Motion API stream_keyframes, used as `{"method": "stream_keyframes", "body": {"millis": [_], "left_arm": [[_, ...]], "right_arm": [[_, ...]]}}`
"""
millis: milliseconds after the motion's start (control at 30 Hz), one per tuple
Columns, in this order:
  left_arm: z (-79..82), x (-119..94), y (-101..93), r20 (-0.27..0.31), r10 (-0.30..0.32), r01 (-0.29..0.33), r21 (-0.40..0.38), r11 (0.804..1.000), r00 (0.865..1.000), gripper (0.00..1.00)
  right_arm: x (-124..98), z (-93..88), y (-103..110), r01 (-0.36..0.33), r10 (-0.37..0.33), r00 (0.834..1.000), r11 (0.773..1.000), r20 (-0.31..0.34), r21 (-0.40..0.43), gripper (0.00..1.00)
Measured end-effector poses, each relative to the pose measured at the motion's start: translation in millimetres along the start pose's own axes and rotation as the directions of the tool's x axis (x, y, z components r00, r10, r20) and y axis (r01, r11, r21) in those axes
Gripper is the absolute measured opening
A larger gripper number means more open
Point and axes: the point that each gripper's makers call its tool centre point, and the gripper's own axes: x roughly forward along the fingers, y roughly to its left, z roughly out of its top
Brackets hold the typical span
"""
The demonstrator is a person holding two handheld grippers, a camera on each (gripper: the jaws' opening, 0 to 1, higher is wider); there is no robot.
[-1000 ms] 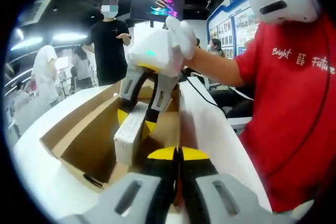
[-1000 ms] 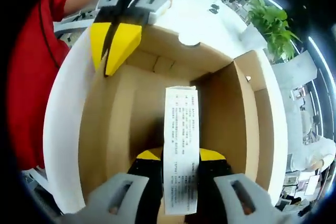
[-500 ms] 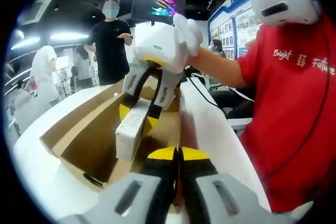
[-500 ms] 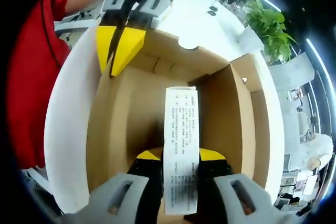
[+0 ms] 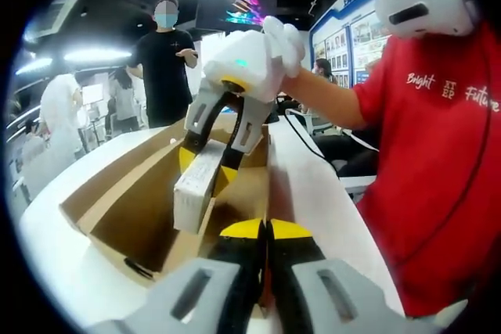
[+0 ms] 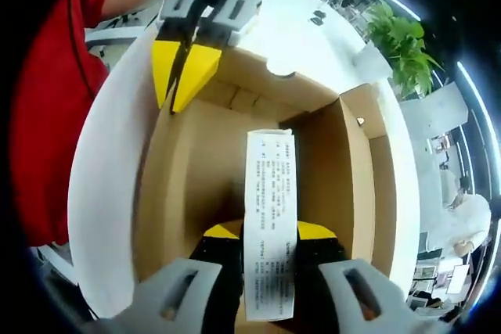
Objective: Operate the shoe box by opening the lid, removing the specified soft item, and placing it in the target area until the item is outside and the box remains undamaged.
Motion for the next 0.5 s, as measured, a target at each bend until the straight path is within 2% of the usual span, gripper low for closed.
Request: {"method": "stream_keyframes", "body": {"millis": [500], "left_arm": [[-1.3,-0.4,0.7,-0.002,-0.005,0.005,0.003,1.000,1.000,0.01]], "right_arm": [[-7.2,1.1,-0.8,0.033,-0.033,0.999,0.999,0.023,0.016,0.21]]}}
